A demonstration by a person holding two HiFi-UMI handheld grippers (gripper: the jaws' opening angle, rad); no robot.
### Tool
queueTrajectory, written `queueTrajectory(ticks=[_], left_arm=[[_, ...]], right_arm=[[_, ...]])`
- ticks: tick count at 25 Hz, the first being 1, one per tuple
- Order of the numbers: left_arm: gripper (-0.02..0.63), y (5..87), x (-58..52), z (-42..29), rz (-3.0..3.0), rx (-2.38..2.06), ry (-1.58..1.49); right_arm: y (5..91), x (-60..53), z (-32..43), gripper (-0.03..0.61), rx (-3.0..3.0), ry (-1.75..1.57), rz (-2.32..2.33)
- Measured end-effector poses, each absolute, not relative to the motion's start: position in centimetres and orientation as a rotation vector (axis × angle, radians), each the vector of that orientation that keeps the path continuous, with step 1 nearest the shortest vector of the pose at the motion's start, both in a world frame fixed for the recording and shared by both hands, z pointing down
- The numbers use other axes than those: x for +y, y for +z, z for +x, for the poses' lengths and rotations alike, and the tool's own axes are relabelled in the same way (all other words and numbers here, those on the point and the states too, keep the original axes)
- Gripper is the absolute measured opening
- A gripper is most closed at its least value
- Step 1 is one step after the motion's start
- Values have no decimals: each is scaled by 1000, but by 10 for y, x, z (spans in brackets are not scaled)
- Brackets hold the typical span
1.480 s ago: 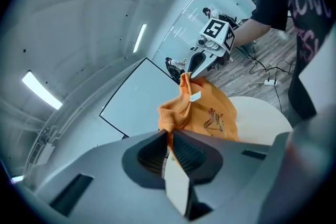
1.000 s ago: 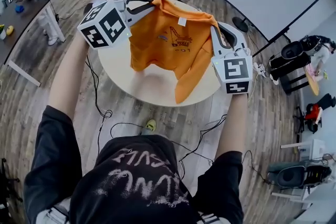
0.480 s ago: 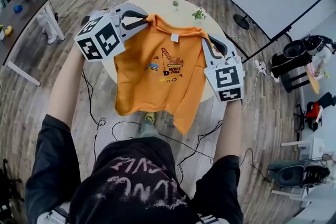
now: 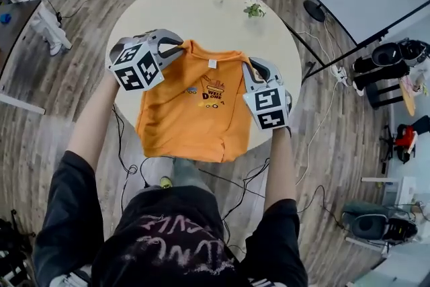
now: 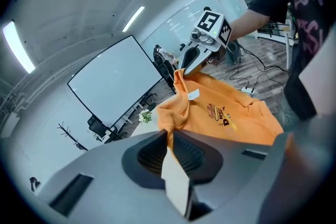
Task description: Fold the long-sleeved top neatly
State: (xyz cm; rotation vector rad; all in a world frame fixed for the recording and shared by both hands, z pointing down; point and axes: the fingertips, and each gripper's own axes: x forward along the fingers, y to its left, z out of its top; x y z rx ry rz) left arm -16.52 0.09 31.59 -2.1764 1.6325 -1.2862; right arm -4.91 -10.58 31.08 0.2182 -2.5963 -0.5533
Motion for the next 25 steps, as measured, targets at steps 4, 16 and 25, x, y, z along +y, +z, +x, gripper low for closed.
queueTrajectory(ticks=[4,16,25], left_arm=[[43,338,-51,-190,-2232,1631,-1297],[46,421,-188,-284,-2318,1698,-1342],[74,493,-244,-317,-2305,1860,-1381]], right_arm=[[336,-158,-72,31,-2550,-495,216],[419,-291,-160,31,-2461,-368,257],[496,-342,-181,59,-2389,-315,293]])
